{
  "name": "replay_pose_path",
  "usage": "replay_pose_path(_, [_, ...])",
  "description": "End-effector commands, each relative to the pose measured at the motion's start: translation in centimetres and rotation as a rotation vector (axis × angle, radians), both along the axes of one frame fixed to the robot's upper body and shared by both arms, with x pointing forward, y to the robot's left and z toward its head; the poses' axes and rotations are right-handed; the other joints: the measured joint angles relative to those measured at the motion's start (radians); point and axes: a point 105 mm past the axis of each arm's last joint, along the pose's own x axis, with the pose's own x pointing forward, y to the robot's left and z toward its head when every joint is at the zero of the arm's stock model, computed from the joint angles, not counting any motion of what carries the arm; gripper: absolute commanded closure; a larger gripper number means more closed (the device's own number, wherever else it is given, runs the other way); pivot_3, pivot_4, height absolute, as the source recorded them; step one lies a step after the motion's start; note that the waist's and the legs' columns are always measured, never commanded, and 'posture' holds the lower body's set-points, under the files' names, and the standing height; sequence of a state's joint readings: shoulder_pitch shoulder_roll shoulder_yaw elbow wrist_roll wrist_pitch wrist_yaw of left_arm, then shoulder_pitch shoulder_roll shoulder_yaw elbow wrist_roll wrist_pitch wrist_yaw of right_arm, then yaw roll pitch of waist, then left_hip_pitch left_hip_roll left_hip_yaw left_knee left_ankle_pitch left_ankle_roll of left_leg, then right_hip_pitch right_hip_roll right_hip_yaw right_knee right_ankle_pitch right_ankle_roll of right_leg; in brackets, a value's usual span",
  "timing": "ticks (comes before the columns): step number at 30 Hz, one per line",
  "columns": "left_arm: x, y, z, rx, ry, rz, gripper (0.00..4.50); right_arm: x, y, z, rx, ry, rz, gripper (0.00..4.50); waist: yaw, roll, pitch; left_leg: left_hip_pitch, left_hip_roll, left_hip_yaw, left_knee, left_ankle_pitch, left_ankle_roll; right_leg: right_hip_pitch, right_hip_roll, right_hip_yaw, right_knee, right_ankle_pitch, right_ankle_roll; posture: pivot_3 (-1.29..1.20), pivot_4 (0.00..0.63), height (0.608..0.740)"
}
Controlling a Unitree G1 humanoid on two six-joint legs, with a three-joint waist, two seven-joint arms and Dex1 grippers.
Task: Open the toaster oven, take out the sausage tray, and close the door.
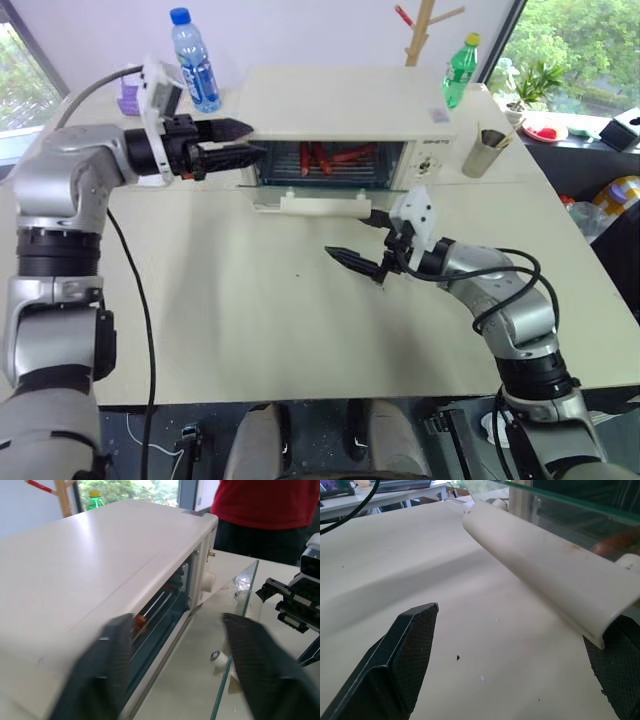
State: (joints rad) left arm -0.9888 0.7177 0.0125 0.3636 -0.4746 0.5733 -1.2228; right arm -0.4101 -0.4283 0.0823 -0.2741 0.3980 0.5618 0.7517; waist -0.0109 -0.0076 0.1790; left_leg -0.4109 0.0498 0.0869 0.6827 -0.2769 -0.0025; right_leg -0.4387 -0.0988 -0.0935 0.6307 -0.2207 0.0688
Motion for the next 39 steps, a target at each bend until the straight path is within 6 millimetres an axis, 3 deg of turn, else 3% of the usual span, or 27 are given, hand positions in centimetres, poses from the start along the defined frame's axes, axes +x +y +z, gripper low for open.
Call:
replay_pose_path(1, [0.1, -0.6, 0.4, 0.061, -0.065, -0.032, 3.57, -0.6, 0.5, 0.9, 0.013, -0.041, 0.02, 0.0, 0.0, 0.0, 0.0, 0.0, 0.0, 0.0, 0.0, 0.0, 0.0, 0.0, 0.0, 0.0, 0.0, 0.0, 0.0, 0.0, 0.15, 0.722])
replay_pose_path(3, [0.2, -1.0, -0.5, 0.113, -0.073, -0.056, 4.45, -0.6, 0.4, 0.9, 0.015, -0.04, 0.014, 0.0, 0.0, 0.0, 0.0, 0.0, 0.0, 0.0, 0.0, 0.0, 0.0, 0.0, 0.0, 0.0, 0.0, 0.0, 0.0, 0.0, 0.15, 0.722])
replay_pose_path(11, [1.8, -1.5, -3.1, 0.186, -0.06, -0.047, 4.45, -0.5, 0.4, 1.1, 0.022, -0.045, 0.0, 0.0, 0.001, 0.0, 0.0, 0.001, 0.0, 0.0, 0.001, 0.0, 0.0, 0.001, 0.0, 0.0, 0.0, 0.0, 0.0, 0.0, 0.15, 0.722])
replay_pose_path(23, [1.6, -1.2, -4.0, 0.193, -0.035, -0.06, 4.45, -0.7, -0.3, 1.5, 0.013, -0.058, -0.015, 0.0, 0.0, 0.0, -0.001, 0.003, 0.0, -0.001, 0.001, 0.0, 0.0, 0.004, 0.0, 0.0, 0.0, 0.0, 0.0, 0.0, 0.15, 0.722])
replay_pose_path(31, [0.2, -0.5, -5.8, 0.204, 0.029, -0.066, 4.45, -2.9, -3.7, 2.8, -0.047, -0.065, -0.045, 0.0, 0.002, -0.001, -0.003, 0.005, 0.0, -0.002, 0.001, 0.0, 0.0, 0.006, 0.0, 0.0, 0.0, 0.0, 0.0, 0.0, 0.15, 0.722])
replay_pose_path(39, [-0.3, -0.4, -6.6, 0.191, 0.059, -0.059, 4.45, -6.5, -7.3, 2.6, -0.153, 0.027, -0.032, 0.0, 0.005, -0.002, -0.004, 0.007, 0.0, -0.005, 0.001, 0.0, 0.0, 0.009, 0.0, 0.0, -0.001, 0.0, 0.0, 0.0, 0.15, 0.722])
